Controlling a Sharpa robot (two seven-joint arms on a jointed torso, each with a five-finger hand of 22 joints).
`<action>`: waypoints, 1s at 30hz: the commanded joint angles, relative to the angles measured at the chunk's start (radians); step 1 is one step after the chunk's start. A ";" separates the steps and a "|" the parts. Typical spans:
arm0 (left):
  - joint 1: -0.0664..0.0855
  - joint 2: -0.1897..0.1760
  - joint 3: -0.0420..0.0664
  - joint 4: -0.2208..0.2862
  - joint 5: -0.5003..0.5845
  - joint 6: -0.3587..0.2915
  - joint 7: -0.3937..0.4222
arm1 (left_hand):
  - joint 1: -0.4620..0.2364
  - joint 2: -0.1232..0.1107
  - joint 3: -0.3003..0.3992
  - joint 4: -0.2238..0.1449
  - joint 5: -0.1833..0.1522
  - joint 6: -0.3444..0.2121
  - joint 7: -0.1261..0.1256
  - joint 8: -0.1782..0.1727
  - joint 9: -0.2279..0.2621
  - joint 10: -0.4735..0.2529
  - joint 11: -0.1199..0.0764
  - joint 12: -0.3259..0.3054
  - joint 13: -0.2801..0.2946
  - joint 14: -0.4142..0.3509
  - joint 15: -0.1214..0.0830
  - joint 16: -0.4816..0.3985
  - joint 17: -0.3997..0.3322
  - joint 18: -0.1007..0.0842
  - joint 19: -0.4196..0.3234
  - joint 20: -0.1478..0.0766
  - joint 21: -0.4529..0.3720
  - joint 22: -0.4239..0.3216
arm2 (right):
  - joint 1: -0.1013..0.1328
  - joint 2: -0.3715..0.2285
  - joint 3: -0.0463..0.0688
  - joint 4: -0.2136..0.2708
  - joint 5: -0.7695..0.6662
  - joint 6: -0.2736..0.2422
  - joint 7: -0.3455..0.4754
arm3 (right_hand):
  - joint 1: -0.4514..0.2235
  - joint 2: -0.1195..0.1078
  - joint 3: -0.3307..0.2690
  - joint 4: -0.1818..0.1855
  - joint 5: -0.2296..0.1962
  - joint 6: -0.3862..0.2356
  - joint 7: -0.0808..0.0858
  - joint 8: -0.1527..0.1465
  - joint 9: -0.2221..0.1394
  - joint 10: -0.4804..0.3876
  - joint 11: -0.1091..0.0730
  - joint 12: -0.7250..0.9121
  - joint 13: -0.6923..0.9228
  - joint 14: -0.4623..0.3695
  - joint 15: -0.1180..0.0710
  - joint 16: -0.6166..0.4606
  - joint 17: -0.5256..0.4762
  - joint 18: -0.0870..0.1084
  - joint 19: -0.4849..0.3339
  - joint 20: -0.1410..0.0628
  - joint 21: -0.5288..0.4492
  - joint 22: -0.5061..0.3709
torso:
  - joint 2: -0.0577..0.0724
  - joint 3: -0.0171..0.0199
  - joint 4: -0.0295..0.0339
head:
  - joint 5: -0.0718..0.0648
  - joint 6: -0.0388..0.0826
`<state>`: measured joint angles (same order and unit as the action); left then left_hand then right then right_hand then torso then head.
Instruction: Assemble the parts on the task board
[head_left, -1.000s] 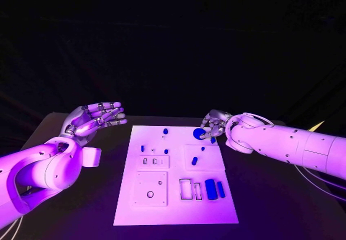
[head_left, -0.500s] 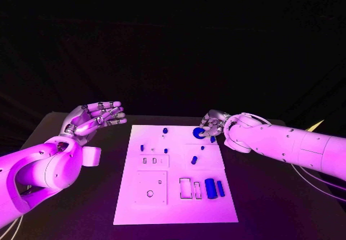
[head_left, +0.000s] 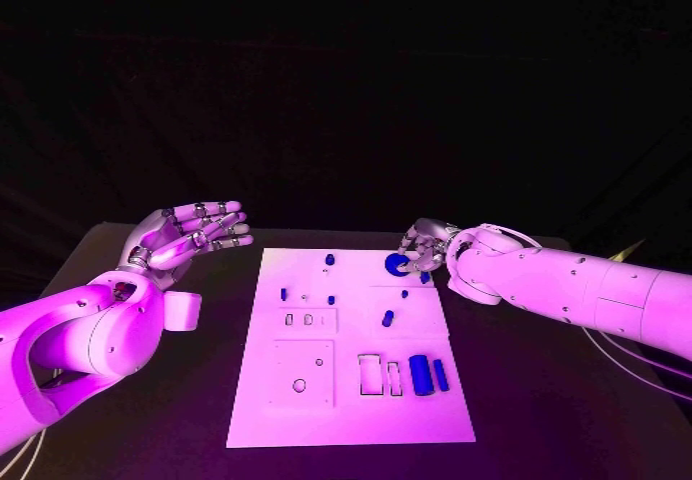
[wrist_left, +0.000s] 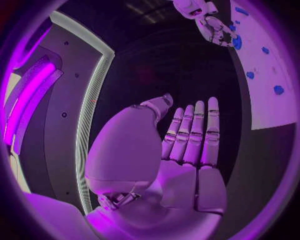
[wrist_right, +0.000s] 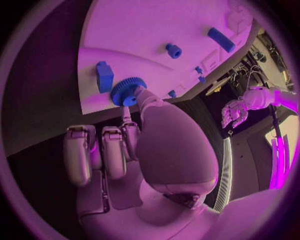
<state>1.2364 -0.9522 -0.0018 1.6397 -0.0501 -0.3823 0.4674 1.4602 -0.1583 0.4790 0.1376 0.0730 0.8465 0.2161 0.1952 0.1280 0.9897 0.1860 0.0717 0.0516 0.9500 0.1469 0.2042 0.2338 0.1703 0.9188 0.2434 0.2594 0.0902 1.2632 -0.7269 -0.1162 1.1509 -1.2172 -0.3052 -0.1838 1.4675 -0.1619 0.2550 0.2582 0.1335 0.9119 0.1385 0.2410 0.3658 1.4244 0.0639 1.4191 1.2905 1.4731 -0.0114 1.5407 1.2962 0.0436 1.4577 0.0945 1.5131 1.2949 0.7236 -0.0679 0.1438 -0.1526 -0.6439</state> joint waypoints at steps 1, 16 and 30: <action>0.001 0.001 0.001 0.002 -0.001 0.003 0.001 | -0.018 -0.014 0.008 -0.012 0.000 -0.012 0.012 0.004 0.012 -0.010 0.003 -0.008 0.014 -0.008 0.003 -0.014 0.016 0.009 0.014 -0.001 0.019 0.015 | -0.003 0.001 -0.001 0.012 -0.036 -0.020 0.003 | 0.004 0.005 0.077 -0.009 0.010 0.045 -0.005 0.010 0.024 0.053 -0.014 0.020 0.168 0.090 -0.009 0.018 0.240 -0.035 0.097 -0.008 0.029 0.251 | 0.000 0.0001 0.0001 | 0.000 0.000; 0.001 -0.001 0.001 0.001 -0.001 0.005 0.000 | -0.018 -0.013 0.008 -0.013 0.000 -0.012 0.012 0.004 0.012 -0.010 0.003 -0.008 0.014 -0.009 0.003 -0.014 0.017 0.009 0.014 0.000 0.019 0.015 | -0.005 0.003 -0.001 0.095 -0.179 -0.139 -0.019 | -0.032 -0.018 0.114 -0.019 0.008 0.067 -0.011 0.009 0.020 0.065 -0.019 0.033 0.180 0.091 -0.014 0.019 0.242 -0.042 0.110 -0.014 0.052 0.271 | -0.001 -0.0006 0.0010 | 0.000 0.005; 0.001 0.002 0.001 0.000 -0.001 0.004 -0.001 | -0.017 -0.013 0.009 -0.014 0.000 -0.013 0.012 0.004 0.012 -0.011 0.003 -0.008 0.014 -0.009 0.003 -0.014 0.018 0.009 0.013 0.000 0.020 0.015 | 0.003 0.097 -0.001 0.144 -0.314 -0.164 -0.048 | -0.042 -0.023 0.119 -0.019 0.008 0.069 -0.012 0.008 0.019 0.066 -0.020 0.035 0.182 0.091 -0.014 0.019 0.243 -0.044 0.113 -0.014 0.058 0.276 | 0.000 -0.0013 0.0036 | 0.012 0.008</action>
<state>1.2364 -0.9527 -0.0017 1.6382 -0.0501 -0.3810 0.4652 1.4603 -0.1583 0.4790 0.1375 0.0730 0.8464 0.2161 0.1952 0.1280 0.9896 0.1860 0.0717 0.0516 0.9499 0.1469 0.2040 0.2350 0.1702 0.9188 0.2434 0.2595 0.0903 1.2656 -0.6362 -0.1169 1.2979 -1.5193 -0.4662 -0.2286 1.4358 -0.1935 0.3069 0.2414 0.1330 0.9371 0.1282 0.2336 0.3554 1.4401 0.0516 1.4308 1.2906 1.4682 -0.0166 1.5455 1.2962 0.0363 1.4642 0.0874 1.5474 1.2949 0.7228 -0.0692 0.1459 -0.1433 -0.6352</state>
